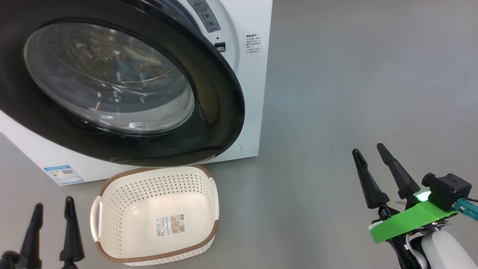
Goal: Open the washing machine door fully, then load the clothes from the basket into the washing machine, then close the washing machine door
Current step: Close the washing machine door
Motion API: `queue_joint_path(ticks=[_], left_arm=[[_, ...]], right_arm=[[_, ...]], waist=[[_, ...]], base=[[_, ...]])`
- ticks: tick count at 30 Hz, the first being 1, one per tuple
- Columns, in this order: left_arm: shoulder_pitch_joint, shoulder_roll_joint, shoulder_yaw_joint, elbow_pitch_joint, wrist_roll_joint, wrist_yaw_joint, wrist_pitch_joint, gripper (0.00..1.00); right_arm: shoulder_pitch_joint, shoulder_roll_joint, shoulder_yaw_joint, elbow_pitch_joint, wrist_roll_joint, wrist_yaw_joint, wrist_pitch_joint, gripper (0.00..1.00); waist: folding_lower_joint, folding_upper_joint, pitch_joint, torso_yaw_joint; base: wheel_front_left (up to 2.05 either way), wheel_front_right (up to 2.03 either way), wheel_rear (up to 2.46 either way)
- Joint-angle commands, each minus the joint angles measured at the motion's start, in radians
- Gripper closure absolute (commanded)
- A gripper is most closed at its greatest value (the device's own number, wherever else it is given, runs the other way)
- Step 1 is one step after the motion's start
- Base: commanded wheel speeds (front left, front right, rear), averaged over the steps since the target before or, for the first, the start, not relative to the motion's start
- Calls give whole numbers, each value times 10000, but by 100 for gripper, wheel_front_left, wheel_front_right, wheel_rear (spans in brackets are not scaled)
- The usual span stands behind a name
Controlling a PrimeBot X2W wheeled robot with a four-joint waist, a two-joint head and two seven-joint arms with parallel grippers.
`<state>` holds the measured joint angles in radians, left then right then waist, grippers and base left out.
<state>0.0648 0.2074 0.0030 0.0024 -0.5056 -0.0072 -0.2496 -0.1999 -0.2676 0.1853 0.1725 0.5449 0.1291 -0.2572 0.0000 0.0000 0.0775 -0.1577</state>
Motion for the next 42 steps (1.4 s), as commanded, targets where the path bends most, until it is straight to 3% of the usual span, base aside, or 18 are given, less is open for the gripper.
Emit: queue_joint_path(ticks=[1, 12, 42], left_arm=[[-76, 66, 480, -321, 335, -135, -118, 0], [116, -715, 907, -434, 1731, -725, -121, 0], [23, -1352, 1244, -649, 2565, -1154, -122, 0]], right_arm=[[132, -191, 149, -274, -145, 16, -46, 0], [317, -382, 156, -193, -173, 16, -46, 0], [270, -302, 86, -81, -223, 16, -46, 0]], waist=[[0, 0, -65, 78], [0, 0, -208, 244], [0, 0, -98, 296]], base=[[0, 0, 0], [0, 0, 0], [0, 0, 0]])
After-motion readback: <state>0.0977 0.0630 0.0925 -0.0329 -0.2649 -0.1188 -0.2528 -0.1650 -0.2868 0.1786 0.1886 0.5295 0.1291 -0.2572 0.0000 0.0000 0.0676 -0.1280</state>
